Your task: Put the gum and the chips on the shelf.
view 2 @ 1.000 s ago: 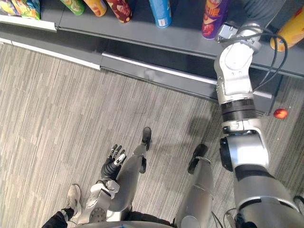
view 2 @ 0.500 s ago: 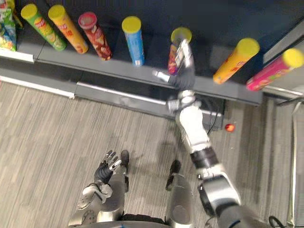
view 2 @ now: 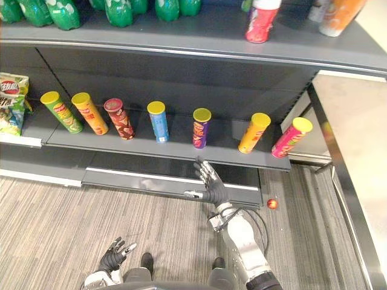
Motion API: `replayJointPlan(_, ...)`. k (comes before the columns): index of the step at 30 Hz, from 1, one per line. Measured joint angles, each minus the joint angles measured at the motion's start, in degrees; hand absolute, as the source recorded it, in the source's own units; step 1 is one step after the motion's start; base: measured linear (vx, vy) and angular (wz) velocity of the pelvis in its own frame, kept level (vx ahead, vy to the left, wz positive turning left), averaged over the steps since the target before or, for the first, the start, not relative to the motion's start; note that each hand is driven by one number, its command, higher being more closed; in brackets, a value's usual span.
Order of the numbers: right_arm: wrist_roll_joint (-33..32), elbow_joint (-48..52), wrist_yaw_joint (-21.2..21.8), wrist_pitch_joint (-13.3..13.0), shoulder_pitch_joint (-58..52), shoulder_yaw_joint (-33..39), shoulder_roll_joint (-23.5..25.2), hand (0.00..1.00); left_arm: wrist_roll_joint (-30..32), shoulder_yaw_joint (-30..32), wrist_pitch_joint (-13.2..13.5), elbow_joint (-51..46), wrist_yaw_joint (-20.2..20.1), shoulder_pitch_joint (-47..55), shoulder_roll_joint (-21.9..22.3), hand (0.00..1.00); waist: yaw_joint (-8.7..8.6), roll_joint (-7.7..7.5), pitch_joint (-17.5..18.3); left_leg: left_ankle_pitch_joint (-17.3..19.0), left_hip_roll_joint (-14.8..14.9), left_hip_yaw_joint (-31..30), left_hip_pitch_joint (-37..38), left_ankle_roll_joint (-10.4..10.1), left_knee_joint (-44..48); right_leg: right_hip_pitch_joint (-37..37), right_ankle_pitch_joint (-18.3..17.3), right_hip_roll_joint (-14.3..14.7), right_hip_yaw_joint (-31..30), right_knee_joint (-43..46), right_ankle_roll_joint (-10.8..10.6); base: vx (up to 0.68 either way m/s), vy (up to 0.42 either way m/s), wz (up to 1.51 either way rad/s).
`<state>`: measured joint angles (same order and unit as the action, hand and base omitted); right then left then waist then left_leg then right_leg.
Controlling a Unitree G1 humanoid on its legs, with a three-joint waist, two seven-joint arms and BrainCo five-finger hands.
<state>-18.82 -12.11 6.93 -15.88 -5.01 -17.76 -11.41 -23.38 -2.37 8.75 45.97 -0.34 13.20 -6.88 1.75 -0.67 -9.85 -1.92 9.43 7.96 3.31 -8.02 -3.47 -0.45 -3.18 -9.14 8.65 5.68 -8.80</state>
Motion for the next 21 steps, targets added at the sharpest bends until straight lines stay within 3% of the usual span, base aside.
replayJointPlan(3, 0.3, -5.9, -0.4, 3.3, -4.4, 1.9, 1.2, 0.0, -0.1, 0.8, -0.2, 2.0, 0.2, -0.1, 0.4, 0.0, -0.02, 0.39, 1.5, 0.0, 0.2, 1.7, 1.0, 0.0, -0.5, -0.1, 0.4, 0.4, -1.6, -0.7, 0.1, -0.01, -0.001, -0.25)
replayJointPlan(10, 1.0, -27.0, -3.6, 7.3, -9.2, 11.2, 2.9, 0.0, -0.8, 4.5, -0.7, 6.8, 0.1, -0.2, 0.6, 0.0, -1.84, 0.83, 2.9, 0.0, 0.3, 2.6, 3.0, -0.1, -1.9, 1.3, 1.0, 0.8, -2.2, -2.4, 0.0, 0.0, 0.003, -0.08)
replayJointPlan(18, 2.5, -47.3, -11.0, 7.1, -6.0, 23.8, 5.1, 0.0, -5.1, 7.8, -1.4, 14.1, 0.3, -0.1, 1.0, 0.0, -1.63, 0.63, 4.2, 0.7, 0.2, 2.3, 4.9, -0.5, -2.2, 4.8, 1.4, 0.8, -1.4, -4.8, -0.1, 0.04, 0.007, 0.05)
replayJointPlan(21, -0.4, -52.9, -12.9, 8.7, -6.5, 27.8, 6.0, 0.0, -5.8, 9.6, -1.3, 15.7, 0.7, -0.2, 2.0, 0.0, -1.78, 0.82, 4.4, 1.1, 0.2, 2.3, 5.0, -0.5, -2.2, 5.6, 1.4, 0.8, -1.2, -5.7, -0.2, 0.03, 0.008, -0.01)
